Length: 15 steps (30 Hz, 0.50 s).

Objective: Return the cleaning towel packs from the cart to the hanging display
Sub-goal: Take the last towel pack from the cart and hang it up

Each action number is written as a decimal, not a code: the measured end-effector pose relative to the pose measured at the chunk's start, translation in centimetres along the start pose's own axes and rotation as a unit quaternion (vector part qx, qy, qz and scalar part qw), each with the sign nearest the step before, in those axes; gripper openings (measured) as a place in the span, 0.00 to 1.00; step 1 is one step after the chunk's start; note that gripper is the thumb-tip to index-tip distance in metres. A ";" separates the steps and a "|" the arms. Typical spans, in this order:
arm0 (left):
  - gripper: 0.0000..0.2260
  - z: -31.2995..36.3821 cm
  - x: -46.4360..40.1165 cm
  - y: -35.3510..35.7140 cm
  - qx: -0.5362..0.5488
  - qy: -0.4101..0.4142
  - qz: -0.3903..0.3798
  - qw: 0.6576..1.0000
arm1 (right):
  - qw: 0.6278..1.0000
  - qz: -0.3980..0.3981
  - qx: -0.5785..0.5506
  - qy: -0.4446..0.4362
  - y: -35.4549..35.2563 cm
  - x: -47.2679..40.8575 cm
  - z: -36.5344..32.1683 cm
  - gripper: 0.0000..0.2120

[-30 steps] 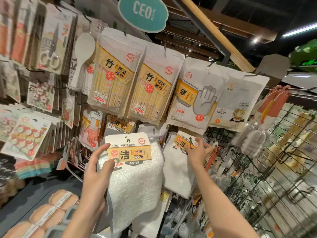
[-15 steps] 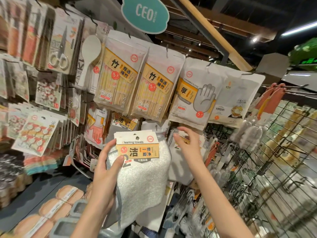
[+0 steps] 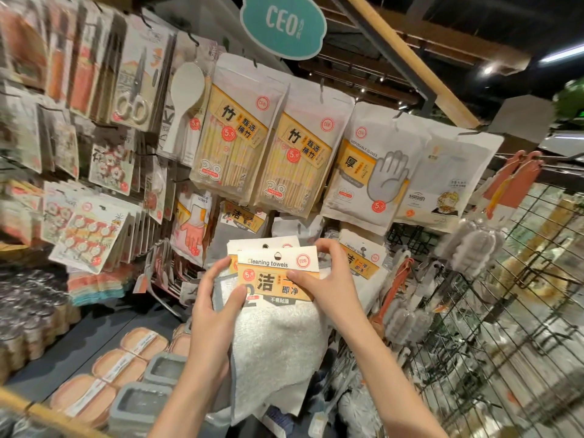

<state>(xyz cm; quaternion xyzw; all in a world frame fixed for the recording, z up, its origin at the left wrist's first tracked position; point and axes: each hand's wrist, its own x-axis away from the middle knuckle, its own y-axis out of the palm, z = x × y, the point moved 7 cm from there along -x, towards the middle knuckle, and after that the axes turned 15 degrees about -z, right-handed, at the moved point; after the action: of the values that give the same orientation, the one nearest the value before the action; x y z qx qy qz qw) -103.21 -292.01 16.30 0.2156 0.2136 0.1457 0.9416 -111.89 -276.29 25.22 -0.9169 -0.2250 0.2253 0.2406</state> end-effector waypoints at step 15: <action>0.10 0.5 0.3 0.3 -0.027 -0.003 -0.004 1.000 | 0.994 0.063 -0.090 0.023 -3.3 0.4 0.9 0.20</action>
<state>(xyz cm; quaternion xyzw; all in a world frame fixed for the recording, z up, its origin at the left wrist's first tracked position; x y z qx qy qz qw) -102.79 -291.84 16.79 0.1897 0.2075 0.1474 0.9483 -113.04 -273.21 26.24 -0.9521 -0.1801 0.1981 0.1479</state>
